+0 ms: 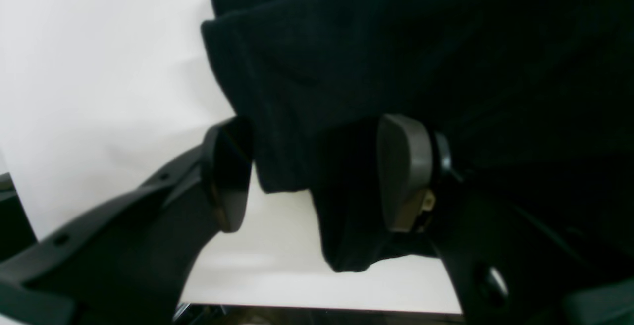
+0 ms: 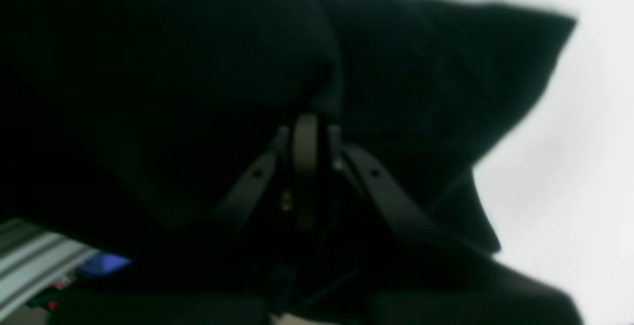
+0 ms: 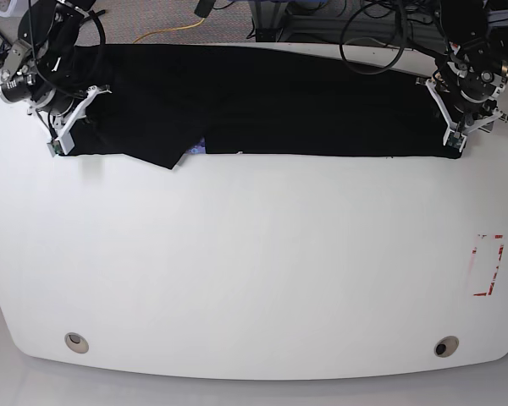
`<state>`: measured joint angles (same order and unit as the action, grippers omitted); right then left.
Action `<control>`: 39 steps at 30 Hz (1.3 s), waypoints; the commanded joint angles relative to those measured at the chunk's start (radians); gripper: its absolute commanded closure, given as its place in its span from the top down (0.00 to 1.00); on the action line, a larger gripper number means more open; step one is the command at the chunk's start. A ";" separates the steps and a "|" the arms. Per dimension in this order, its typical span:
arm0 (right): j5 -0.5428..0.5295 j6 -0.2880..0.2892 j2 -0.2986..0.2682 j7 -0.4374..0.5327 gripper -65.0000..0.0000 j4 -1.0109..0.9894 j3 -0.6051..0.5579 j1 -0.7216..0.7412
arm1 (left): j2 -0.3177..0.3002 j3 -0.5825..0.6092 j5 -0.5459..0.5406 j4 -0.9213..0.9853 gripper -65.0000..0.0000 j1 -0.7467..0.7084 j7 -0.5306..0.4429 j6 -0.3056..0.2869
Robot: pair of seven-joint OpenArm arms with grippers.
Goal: Fold the T-shirt properly
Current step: 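Lower the folded hem onto the shirt and adjust with both grippers, then release the band end with the left gripper and regrasp it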
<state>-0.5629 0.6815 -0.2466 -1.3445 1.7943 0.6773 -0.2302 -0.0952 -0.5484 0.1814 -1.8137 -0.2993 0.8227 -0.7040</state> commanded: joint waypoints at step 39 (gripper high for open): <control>0.025 0.008 0.048 0.044 0.37 -0.120 -0.087 0.021 | -0.005 0.054 -0.036 0.085 0.57 0.059 -0.009 0.006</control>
<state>-0.5743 0.6853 -0.1867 -1.3128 1.6772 0.5957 -0.2146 -0.0883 -0.4965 0.1287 -1.7454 -0.2474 0.8043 -0.7006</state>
